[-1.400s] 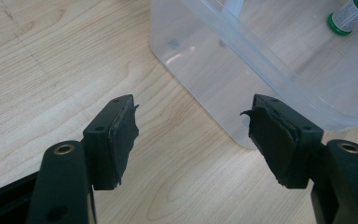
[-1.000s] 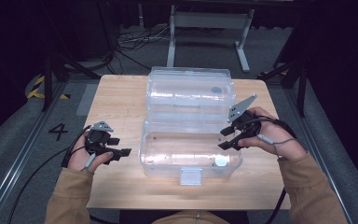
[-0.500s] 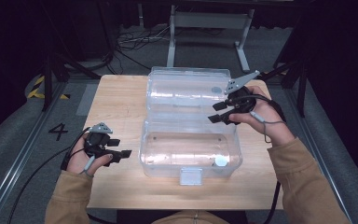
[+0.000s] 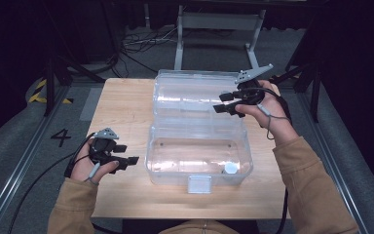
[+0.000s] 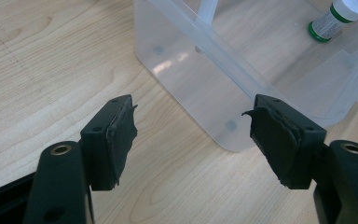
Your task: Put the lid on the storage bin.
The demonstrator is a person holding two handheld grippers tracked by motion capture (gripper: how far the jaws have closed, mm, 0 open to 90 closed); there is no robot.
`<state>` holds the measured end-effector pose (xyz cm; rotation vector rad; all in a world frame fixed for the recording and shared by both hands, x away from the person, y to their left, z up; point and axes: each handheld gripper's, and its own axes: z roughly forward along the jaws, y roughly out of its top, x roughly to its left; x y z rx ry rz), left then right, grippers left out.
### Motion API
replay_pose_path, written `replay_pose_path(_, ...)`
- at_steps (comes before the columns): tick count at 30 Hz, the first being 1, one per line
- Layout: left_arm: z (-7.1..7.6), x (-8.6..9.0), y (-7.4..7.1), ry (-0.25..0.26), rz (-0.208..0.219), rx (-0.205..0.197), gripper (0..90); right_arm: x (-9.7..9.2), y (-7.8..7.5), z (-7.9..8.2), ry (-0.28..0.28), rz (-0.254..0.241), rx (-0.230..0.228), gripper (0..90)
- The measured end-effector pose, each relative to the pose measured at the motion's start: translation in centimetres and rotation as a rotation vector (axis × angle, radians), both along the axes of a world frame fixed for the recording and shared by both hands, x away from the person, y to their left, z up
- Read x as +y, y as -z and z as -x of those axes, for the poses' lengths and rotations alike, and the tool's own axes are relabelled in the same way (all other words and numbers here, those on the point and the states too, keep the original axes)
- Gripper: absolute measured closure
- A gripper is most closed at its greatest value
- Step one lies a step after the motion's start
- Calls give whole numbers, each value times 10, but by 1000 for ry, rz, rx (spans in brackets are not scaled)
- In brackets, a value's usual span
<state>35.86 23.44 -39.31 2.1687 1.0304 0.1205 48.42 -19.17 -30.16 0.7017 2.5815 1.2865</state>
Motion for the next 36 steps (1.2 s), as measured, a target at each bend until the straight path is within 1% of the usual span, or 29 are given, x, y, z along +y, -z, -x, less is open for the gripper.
replay_pose_path(2, 0, -1, -1, 0, 2, 0, 315, 1, 1, -2, 4, 1, 6, 458)
replay_pose_path(4, 0, -1, -1, 6, 1, -4, 315, 2, 6, -7, 16, 15, 17, 460)
replay_pose_path(5, -1, -2, -1, 8, 1, -5, 315, 3, 8, -9, 21, 27, 27, 470)
replay_pose_path(7, -1, -3, -1, 11, 4, -1, 315, 4, 11, -11, 34, 35, 54, 494)
replay_pose_path(8, -1, -4, -1, 10, 5, -1, 315, 5, 13, -12, 37, 38, 58, 496)
replay_pose_path(10, -2, -4, -2, 17, 3, -4, 315, 6, 14, -13, 38, 56, 60, 520)
replay_pose_path(11, -2, -4, -2, 17, 3, -7, 315, 7, 15, -13, 36, 59, 50, 533)
replay_pose_path(13, -2, -5, -2, 14, 7, -7, 315, 8, 15, -12, 22, 69, 44, 584)
replay_pose_path(15, -2, -6, -3, 9, 9, -8, 316, 9, 14, -10, 10, 73, 51, 623)
replay_pose_path(17, -1, -7, -3, 11, 15, -10, 316, 10, 14, -9, 8, 71, 52, 640)
replay_pose_path(19, 0, -8, -5, 14, 23, -16, 317, 9, 15, -8, 21, 66, 39, 696)
replay_pose_path(21, 0, -9, -7, 19, 23, -22, 319, 9, 15, -8, 27, 62, 42, 700)
replay_pose_path(23, 2, -10, -9, 21, 39, -29, 319, 8, 16, -7, 21, 49, 47, 716)
replay_pose_path(25, 3, -12, -11, 31, 43, -35, 319, 7, 16, -7, 20, 44, 47, 724)
replay_pose_path(27, 4, -15, -14, 46, 44, -42, 320, 7, 17, -6, 15, 42, 38, 728)
replay_pose_path(32, 8, -24, -18, 82, 52, -53, 319, 6, 17, -4, 15, 39, 33, 737)
replay_pose_path(34, 9, -27, -20, 96, 59, -56, 320, 6, 17, -4, 18, 35, 38, 740)
replay_pose_path(36, 11, -33, -21, 123, 75, -52, 320, 5, 17, -4, 12, 33, 38, 743)
